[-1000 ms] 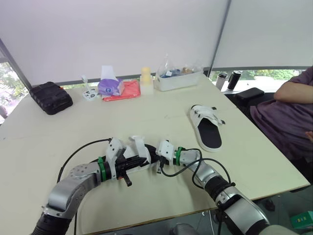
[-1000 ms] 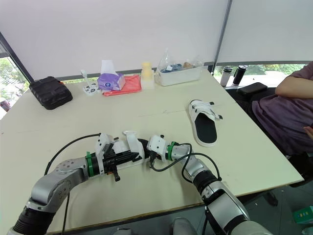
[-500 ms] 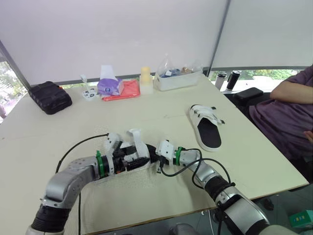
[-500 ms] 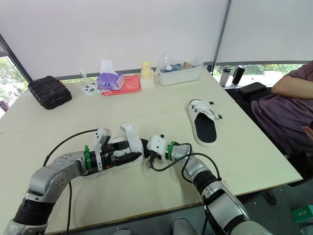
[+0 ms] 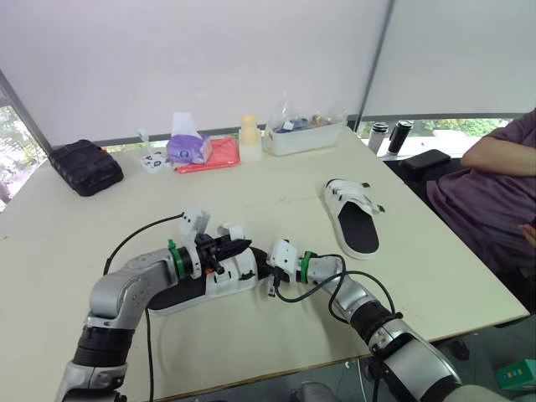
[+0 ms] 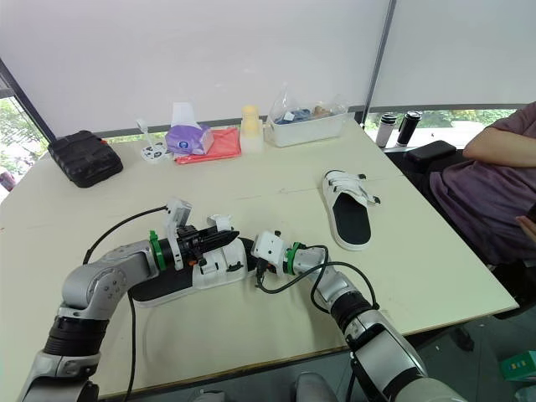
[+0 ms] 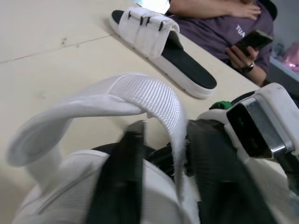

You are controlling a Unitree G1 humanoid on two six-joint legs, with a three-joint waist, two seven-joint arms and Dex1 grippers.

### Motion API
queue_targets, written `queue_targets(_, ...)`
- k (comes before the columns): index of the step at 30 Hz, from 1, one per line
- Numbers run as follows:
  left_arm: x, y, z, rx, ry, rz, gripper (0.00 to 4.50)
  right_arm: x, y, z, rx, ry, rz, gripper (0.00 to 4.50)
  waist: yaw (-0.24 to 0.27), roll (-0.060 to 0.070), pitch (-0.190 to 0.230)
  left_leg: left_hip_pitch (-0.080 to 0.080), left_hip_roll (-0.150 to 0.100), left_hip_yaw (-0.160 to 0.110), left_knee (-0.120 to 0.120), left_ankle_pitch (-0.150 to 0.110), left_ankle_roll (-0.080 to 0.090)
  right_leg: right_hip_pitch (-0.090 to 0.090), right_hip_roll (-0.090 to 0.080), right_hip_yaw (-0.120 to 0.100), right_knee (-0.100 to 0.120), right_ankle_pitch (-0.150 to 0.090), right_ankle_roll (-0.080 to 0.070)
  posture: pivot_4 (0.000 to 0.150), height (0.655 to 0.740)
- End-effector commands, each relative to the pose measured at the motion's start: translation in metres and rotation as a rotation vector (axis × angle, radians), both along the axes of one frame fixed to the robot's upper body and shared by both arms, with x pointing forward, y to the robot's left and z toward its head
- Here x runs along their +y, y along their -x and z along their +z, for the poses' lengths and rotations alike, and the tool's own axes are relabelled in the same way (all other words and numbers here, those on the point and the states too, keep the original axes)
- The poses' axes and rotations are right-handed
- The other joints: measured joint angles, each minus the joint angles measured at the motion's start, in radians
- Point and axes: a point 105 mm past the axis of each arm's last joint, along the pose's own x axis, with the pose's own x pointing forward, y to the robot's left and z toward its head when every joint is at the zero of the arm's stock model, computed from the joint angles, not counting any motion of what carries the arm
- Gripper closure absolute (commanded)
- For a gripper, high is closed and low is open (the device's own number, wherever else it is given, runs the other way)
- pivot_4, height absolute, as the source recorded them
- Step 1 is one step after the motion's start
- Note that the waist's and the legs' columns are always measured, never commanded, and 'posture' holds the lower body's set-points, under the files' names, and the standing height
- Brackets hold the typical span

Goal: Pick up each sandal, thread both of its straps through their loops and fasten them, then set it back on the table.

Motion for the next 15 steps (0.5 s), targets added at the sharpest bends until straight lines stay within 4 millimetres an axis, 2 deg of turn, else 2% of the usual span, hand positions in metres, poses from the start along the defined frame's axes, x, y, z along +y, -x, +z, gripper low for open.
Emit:
queue_targets(1, -0.001, 0.001, 0.018, -0.043, 0.022, -0.014, 4.47, -0.064, 0.042, -0.115, 0.358, 0.346, -0.128, 4.50, 0.000, 0.000, 0.000, 0.000, 0.000, 0.000, 0.000, 0.000, 0.000, 0.000, 0.000, 0.000, 0.000, 0.000, 0.000, 0.150, 0.7400)
queue_targets(12, -0.007, 0.028, 0.006, -0.012, -0.030, -0.130, 4.47, -0.062, 0.041, -0.115, 0.359, 0.347, -0.129, 4.50, -0.001, 0.000, 0.000, 0.000, 0.000, 0.000, 0.000, 0.000, 0.000, 0.000, 0.000, 0.000, 0.000, 0.000, 0.000, 0.150, 0.7400)
queue_targets(15, -0.007, 0.031, -0.004, -0.011, -0.089, -0.136, 4.47, -0.062, 0.041, -0.115, 0.359, 0.347, -0.129, 4.50, 0.000, 0.000, 0.000, 0.000, 0.000, 0.000, 0.000, 0.000, 0.000, 0.000, 0.000, 0.001, 0.000, 0.000, 0.000, 0.150, 0.7400)
